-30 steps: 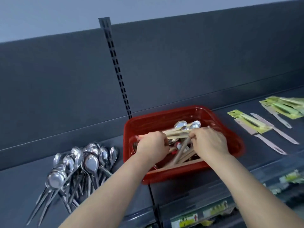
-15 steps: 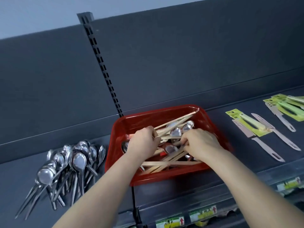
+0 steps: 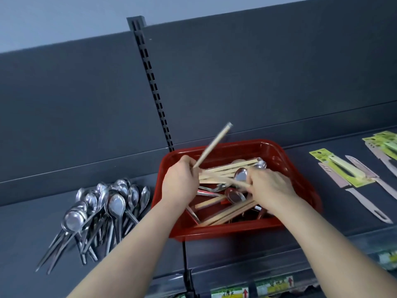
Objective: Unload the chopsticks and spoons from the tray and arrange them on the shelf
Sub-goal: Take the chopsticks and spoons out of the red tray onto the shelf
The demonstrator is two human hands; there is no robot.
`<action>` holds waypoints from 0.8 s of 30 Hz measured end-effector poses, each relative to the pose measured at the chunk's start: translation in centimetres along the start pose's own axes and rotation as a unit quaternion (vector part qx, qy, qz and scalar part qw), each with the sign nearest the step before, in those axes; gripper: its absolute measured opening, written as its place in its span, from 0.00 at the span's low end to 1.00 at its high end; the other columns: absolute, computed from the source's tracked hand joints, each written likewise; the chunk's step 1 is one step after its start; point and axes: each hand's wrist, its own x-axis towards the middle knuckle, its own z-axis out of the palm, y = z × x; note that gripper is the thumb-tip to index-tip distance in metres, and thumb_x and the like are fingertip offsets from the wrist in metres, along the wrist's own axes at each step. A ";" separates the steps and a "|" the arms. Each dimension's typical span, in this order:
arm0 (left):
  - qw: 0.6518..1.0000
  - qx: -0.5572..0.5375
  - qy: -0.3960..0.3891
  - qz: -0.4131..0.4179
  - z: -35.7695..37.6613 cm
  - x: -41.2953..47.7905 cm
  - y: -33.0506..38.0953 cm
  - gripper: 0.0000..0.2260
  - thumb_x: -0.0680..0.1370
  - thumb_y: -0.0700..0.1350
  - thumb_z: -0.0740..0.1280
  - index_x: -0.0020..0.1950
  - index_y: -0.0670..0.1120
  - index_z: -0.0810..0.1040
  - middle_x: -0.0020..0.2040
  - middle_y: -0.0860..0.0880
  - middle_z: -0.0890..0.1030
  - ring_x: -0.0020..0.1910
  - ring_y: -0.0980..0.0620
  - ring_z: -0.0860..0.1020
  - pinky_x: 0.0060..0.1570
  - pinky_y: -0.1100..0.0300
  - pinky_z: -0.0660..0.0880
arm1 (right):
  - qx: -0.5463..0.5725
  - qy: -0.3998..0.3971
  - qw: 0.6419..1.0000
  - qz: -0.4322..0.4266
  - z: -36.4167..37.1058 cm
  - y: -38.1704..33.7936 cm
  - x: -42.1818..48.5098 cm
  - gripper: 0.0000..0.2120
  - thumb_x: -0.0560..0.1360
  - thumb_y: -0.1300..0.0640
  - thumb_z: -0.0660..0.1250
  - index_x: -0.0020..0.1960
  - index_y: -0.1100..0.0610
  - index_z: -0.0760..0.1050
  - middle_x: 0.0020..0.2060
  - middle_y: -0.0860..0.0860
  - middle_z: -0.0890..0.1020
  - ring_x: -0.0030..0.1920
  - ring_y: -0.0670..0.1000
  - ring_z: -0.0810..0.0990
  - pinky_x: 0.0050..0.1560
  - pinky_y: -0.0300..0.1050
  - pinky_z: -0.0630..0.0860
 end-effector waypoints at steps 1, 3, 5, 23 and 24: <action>1.000 -0.006 0.013 -0.005 -0.1 0.3 0.0 0.03 0.78 0.43 0.64 0.50 0.48 0.75 0.43 0.49 0.82 0.44 0.45 0.79 0.44 0.52 0.76 | 0.009 0.029 0.999 0.020 0.0 0.4 0.3 0.07 0.77 0.60 0.63 0.54 0.51 0.71 0.50 0.51 0.81 0.50 0.55 0.80 0.42 0.45 0.70; 1.000 0.004 -0.002 -0.017 0.1 0.8 0.0 0.05 0.78 0.41 0.63 0.52 0.46 0.76 0.45 0.48 0.82 0.45 0.45 0.79 0.44 0.53 0.76 | 0.048 0.066 0.995 0.053 0.0 1.1 0.7 0.10 0.78 0.61 0.62 0.58 0.54 0.71 0.52 0.52 0.80 0.53 0.57 0.80 0.44 0.46 0.71; 0.997 0.048 -0.062 -0.012 0.7 1.4 0.0 0.07 0.77 0.40 0.63 0.53 0.45 0.77 0.46 0.47 0.82 0.46 0.44 0.79 0.44 0.54 0.76 | 0.074 0.072 0.992 0.069 0.1 1.3 0.8 0.12 0.78 0.61 0.63 0.61 0.54 0.71 0.54 0.53 0.79 0.55 0.57 0.79 0.47 0.47 0.72; 0.963 0.192 -0.186 -0.015 3.5 3.6 0.1 0.06 0.75 0.49 0.67 0.47 0.49 0.79 0.48 0.48 0.83 0.50 0.46 0.80 0.42 0.58 0.72 | 0.124 0.067 0.987 0.083 0.8 1.4 0.3 0.14 0.79 0.57 0.62 0.64 0.54 0.71 0.55 0.50 0.79 0.54 0.53 0.79 0.43 0.44 0.70; 0.965 0.185 -0.185 -0.017 3.3 3.6 0.2 0.06 0.75 0.50 0.67 0.46 0.48 0.79 0.47 0.48 0.83 0.50 0.46 0.80 0.42 0.58 0.72 | 0.128 0.066 0.986 0.082 0.6 1.4 0.3 0.13 0.79 0.58 0.62 0.62 0.54 0.72 0.54 0.50 0.79 0.53 0.53 0.79 0.43 0.43 0.70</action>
